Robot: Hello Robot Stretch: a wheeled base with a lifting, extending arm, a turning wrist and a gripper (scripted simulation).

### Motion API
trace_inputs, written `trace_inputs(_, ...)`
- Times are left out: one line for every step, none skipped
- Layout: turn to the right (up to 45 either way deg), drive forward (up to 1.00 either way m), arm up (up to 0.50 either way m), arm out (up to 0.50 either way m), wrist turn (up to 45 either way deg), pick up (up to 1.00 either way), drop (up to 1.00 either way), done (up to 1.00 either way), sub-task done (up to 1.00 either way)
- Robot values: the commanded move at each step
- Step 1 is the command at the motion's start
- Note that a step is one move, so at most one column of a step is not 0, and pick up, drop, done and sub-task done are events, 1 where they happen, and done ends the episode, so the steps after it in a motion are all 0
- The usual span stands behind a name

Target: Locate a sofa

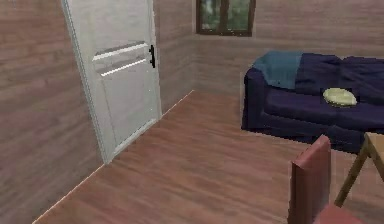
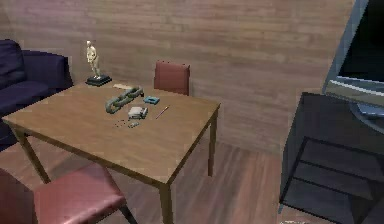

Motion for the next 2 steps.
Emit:
trace_inputs(-6.0,0.0,0.0,0.0,0.0,0.0,0.0,0.0,0.0)
trace_inputs(0.0,0.6,0.0,0.0,0.0,0.0,0.0,0.0,0.0)
